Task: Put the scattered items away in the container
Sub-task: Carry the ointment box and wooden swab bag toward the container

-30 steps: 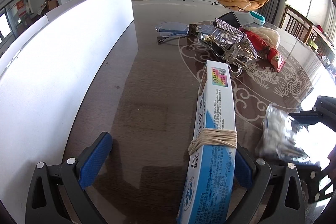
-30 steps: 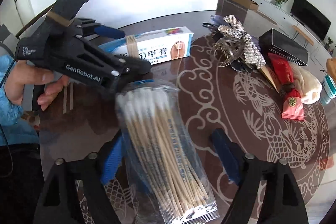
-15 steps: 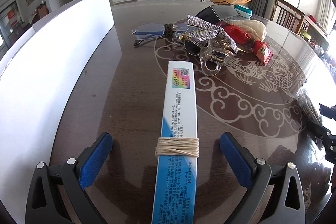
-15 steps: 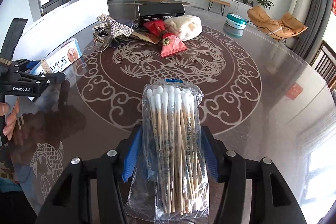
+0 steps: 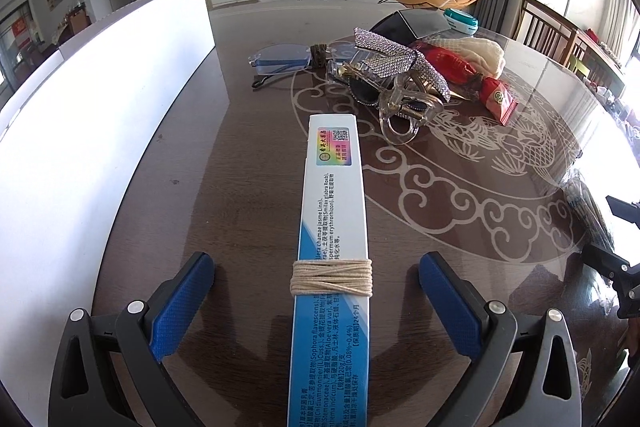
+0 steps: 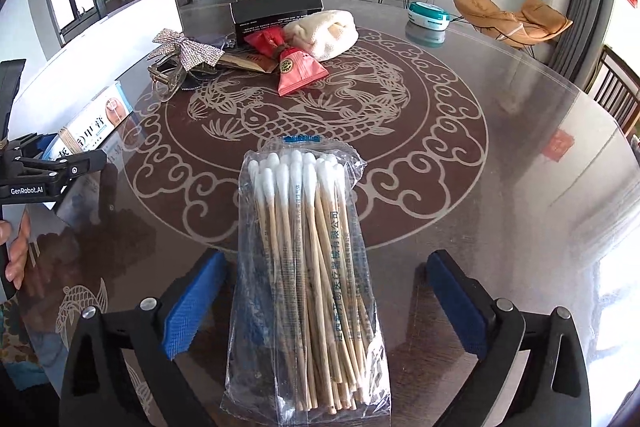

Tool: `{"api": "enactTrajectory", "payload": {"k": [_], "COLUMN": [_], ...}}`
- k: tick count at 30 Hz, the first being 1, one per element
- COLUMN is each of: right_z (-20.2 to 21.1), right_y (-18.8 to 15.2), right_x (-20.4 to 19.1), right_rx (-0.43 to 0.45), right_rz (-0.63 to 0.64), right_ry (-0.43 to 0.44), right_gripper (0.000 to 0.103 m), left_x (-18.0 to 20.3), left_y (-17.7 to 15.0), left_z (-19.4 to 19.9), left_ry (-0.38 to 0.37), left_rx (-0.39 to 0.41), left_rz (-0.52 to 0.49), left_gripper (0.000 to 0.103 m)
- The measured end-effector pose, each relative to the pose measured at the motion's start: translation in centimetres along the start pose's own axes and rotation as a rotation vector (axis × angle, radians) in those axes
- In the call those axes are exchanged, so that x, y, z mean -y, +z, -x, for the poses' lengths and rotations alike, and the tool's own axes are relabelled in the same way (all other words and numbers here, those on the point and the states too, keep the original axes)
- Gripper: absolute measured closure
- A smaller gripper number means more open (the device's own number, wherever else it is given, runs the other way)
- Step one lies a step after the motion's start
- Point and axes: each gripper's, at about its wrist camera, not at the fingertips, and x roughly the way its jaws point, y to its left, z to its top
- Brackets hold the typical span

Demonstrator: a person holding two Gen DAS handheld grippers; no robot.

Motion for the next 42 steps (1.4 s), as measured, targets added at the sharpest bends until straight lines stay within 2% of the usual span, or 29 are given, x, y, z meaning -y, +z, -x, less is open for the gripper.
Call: {"api": "enactTrajectory", "payload": {"k": [7,10,13,15,16,17,18,19,20,21,23,26,29,33,38,42], "right_z": [-0.3,-0.8,-1.0,-1.2,-1.2,-1.0,-0.6,-0.3,0.0,0.3,1.3,3.8,5.6,7.5,9.0,9.5], "right_y": [0.3,1.5,2.5,2.9,2.9,3.0,3.0,3.0,3.0,2.8,2.4,2.3,2.9,4.9,8.7,12.6], "right_x": [0.0,0.2,0.5,0.0,-0.4,-0.7,-0.9,-1.0,-0.9,-0.7,-0.7,-0.8,-1.5,-4.1,-9.6,-16.4], "right_rx": [-0.020,-0.110,-0.138,-0.155,-0.158,-0.152,-0.148,-0.154,-0.159,-0.160,-0.144,-0.084,-0.043,0.002,0.062,0.097], "right_rz": [0.008,0.027,0.011,0.041,0.067,0.084,0.087,0.081,0.069,0.057,0.042,0.001,-0.024,-0.013,0.011,0.036], "right_ry": [0.008,0.031,0.081,0.067,0.053,0.049,0.054,0.050,0.054,0.060,0.060,0.084,0.113,0.172,0.293,0.428], "right_gripper": [0.000,0.000,0.001,0.005,0.016,0.034,0.046,0.066,0.067,0.068,0.069,0.069,0.069,0.069,0.069,0.069], "left_x": [0.2,0.7,1.3,1.6,1.6,1.7,1.7,1.7,1.8,1.8,1.4,1.6,0.8,-2.1,-9.3,-17.1], "left_y": [-0.2,-0.1,0.3,0.5,0.5,0.4,0.3,0.2,0.2,0.2,-0.1,-0.5,-0.9,-0.4,-0.3,-0.7], "left_z": [0.1,0.2,0.1,0.0,0.1,0.2,0.7,1.3,1.7,2.0,3.2,6.1,8.5,12.2,16.7,18.9], "left_ry": [-0.007,-0.016,-0.022,-0.029,-0.030,-0.029,-0.032,-0.036,-0.043,-0.057,-0.111,-0.107,-0.140,-0.162,-0.108,0.005], "left_rx": [-0.007,-0.067,-0.118,-0.132,-0.133,-0.130,-0.111,-0.089,-0.087,-0.089,-0.073,-0.002,0.039,0.099,0.168,0.190], "left_rz": [-0.003,-0.020,-0.031,-0.042,-0.043,-0.043,-0.047,-0.054,-0.059,-0.058,-0.027,-0.033,-0.010,0.036,0.107,0.187], "left_gripper": [0.000,0.000,0.000,0.000,0.000,0.004,0.013,0.042,0.069,0.078,0.078,0.078,0.078,0.078,0.078,0.078]}}
